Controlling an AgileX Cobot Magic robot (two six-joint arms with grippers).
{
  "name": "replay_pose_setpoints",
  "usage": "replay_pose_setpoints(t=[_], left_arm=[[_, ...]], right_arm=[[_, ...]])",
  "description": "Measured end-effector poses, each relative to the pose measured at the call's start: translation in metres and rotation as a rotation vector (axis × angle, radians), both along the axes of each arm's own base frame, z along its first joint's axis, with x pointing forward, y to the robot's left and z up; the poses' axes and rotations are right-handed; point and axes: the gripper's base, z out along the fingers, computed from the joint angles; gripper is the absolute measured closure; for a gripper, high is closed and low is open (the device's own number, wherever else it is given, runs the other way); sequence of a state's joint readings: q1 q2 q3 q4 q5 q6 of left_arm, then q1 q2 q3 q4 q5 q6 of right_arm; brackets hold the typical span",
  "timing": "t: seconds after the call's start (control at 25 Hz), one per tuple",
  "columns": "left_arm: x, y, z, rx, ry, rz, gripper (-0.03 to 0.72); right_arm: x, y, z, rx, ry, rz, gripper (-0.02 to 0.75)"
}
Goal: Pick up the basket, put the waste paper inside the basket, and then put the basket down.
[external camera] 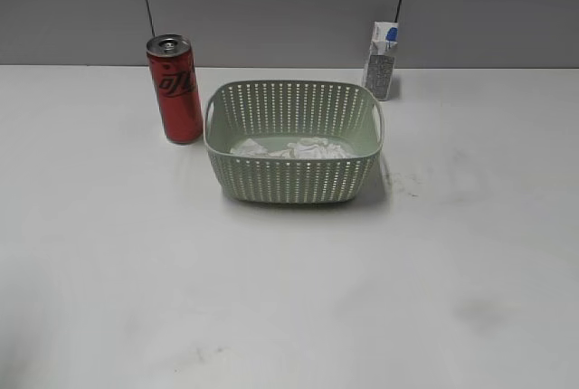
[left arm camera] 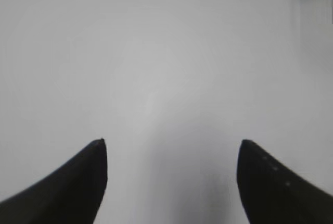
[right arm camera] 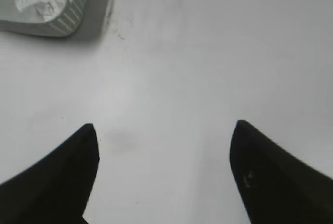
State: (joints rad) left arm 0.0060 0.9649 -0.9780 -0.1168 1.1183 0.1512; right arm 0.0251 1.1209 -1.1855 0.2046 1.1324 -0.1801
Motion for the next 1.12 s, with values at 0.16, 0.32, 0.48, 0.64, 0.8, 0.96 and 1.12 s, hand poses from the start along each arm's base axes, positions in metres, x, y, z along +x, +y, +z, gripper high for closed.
replay_pose_setpoints(t=[0.16,0.32,0.48,0.64,0.8,0.96,1.12], left_arm=[[-0.039,0.000,-0.013,0.000,-0.054,0.002,0.099],[-0.069,0.000,-0.030,-0.002,-0.108,0.004,0.099],[-0.090,-0.003,-0.045,-0.031,-0.162,0.003,0.099],[-0.099,-0.005,-0.057,-0.058,-0.202,0.005,0.099],[-0.100,-0.004,-0.063,-0.061,-0.227,0.011,0.101],[-0.098,-0.005,-0.064,-0.066,-0.256,0.007,0.101],[-0.097,-0.005,-0.063,-0.066,-0.283,0.004,0.101]], right_arm=[[-0.034,0.000,0.022,0.017,-0.118,0.001,0.148],[-0.064,-0.001,0.018,0.028,-0.201,-0.014,0.148],[-0.090,-0.002,-0.005,0.038,-0.258,-0.035,0.148],[-0.113,-0.004,-0.039,0.016,-0.262,-0.031,0.148],[-0.131,-0.006,-0.076,-0.008,-0.288,-0.026,0.148],[-0.148,-0.007,-0.102,-0.014,-0.322,-0.028,0.148],[-0.162,-0.007,-0.107,-0.014,-0.398,-0.029,0.148]])
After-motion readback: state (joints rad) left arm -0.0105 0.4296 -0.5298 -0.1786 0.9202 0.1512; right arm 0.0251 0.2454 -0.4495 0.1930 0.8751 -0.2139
